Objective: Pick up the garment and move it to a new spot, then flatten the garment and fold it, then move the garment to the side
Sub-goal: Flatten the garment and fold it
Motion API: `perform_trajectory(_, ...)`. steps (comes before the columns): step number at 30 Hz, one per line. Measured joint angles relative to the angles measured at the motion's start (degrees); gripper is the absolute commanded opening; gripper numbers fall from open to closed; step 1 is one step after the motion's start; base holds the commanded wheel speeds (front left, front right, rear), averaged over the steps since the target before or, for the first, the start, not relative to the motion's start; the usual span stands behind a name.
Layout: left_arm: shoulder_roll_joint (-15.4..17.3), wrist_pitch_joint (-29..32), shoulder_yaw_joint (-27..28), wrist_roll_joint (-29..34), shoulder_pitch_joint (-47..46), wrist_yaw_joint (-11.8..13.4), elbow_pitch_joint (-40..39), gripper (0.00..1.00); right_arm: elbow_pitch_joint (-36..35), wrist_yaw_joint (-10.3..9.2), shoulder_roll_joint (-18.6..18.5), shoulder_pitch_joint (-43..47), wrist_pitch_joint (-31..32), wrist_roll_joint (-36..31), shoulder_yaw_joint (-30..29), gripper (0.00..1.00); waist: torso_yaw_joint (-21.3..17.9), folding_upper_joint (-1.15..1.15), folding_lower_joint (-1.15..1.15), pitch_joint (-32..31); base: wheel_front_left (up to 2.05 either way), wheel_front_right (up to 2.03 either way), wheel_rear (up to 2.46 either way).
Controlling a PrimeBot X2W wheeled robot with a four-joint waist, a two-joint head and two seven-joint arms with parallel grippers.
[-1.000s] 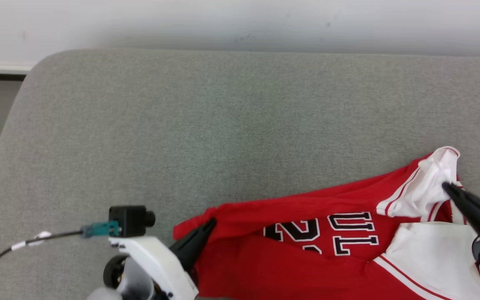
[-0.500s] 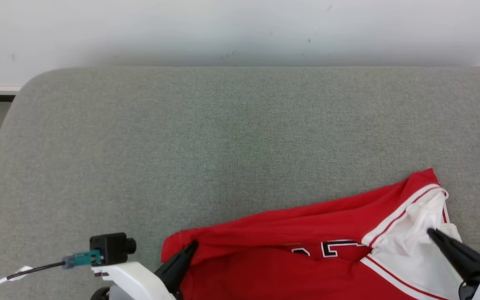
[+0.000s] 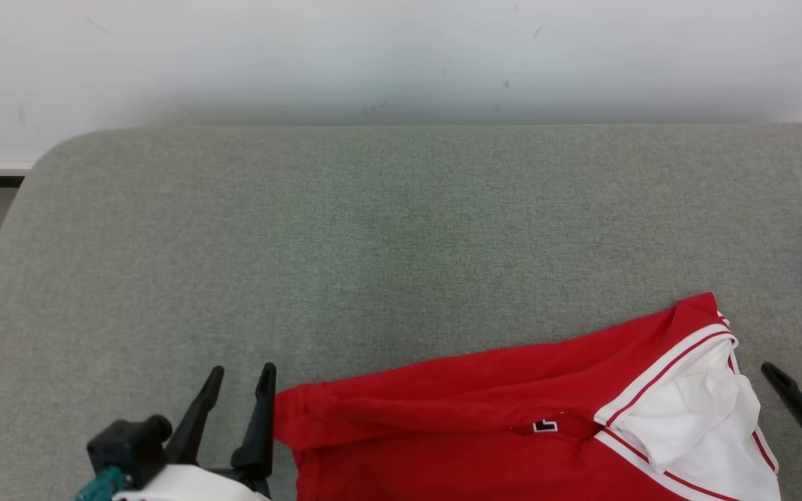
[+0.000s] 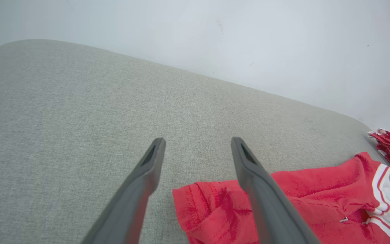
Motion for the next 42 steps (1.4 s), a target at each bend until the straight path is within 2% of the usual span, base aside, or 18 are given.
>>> perform_trajectory(1, -0.88, -3.89, -0.21, 2.41, 0.10, 0.70, 0.74, 1.00, 0.31, 0.00, 1.03, -0.31, 1.51, -0.38, -2.10, 1.00, 0.14, 0.00, 0.00, 0.09, 0.00, 0.00, 0.00)
perform_trajectory(4, -1.57, -6.77, -1.00, 4.07, 0.08, 0.73, 1.90, 1.00, 1.29, 0.00, 3.01, -1.38, 3.66, -1.75, -3.15, 1.00, 0.48, 0.00, 0.00, 0.17, 0.00, 0.00, 0.00)
perform_trajectory(6, -2.83, -8.29, -1.49, 5.27, 0.04, 1.11, 3.07, 1.00, 2.57, 0.00, 5.34, -2.60, 6.72, -4.00, -3.25, 1.00, 0.96, 0.00, 0.00, 0.24, 0.00, 0.00, 0.00)
perform_trajectory(7, -3.93, -9.32, -1.85, 6.15, 0.00, 1.13, 4.35, 1.00, 4.56, 0.00, 7.86, -3.74, 9.50, -7.00, -3.35, 1.00, 1.48, 0.00, 0.00, 0.31, 0.00, 0.00, 0.00)
perform_trajectory(8, -3.93, -9.32, -1.85, 6.15, 0.00, 1.13, 4.35, 1.00, 4.56, 0.00, 7.86, -3.74, 9.50, -7.00, -3.35, 1.00, 1.48, 0.00, 0.00, 0.31, 0.00, 0.00, 0.00)
perform_trajectory(14, -5.39, -10.74, -2.49, 10.58, -0.22, 0.56, 8.13, 1.00, 10.58, 0.00, 13.02, -5.40, 17.90, -16.95, -4.07, 1.00, 2.99, 0.00, 0.01, 0.40, 0.00, 0.00, 0.00)
perform_trajectory(19, -8.21, -10.92, 0.10, 13.58, 0.38, -0.69, 7.34, 1.00, 12.24, 0.09, 15.26, -5.48, 23.15, -21.47, -6.10, 1.00, 3.52, 0.00, 0.01, 0.50, 0.00, 0.00, 0.00)
perform_trajectory(24, -11.21, -11.00, 2.02, 16.93, 2.16, -3.49, 7.84, 1.00, 12.39, 0.16, 16.48, -5.10, 25.50, -26.79, -8.33, 1.00, 4.22, 0.00, 0.00, 0.36, 0.00, 0.00, 0.00)
perform_trajectory(33, -13.78, -11.00, 5.65, 19.05, 3.70, -6.32, 8.36, 1.00, 9.61, 0.15, 16.63, -2.36, 28.28, -29.60, -12.21, 1.00, 4.14, 0.00, 0.01, -0.06, 0.00, 0.00, 0.00)
perform_trajectory(42, -15.53, -11.00, 7.76, 20.76, 3.26, -8.70, 9.23, 1.00, 10.02, -0.30, 20.89, -2.48, 29.59, -28.51, -13.65, 1.00, 4.04, 0.00, 0.00, 1.05, 0.00, 0.00, 0.00)
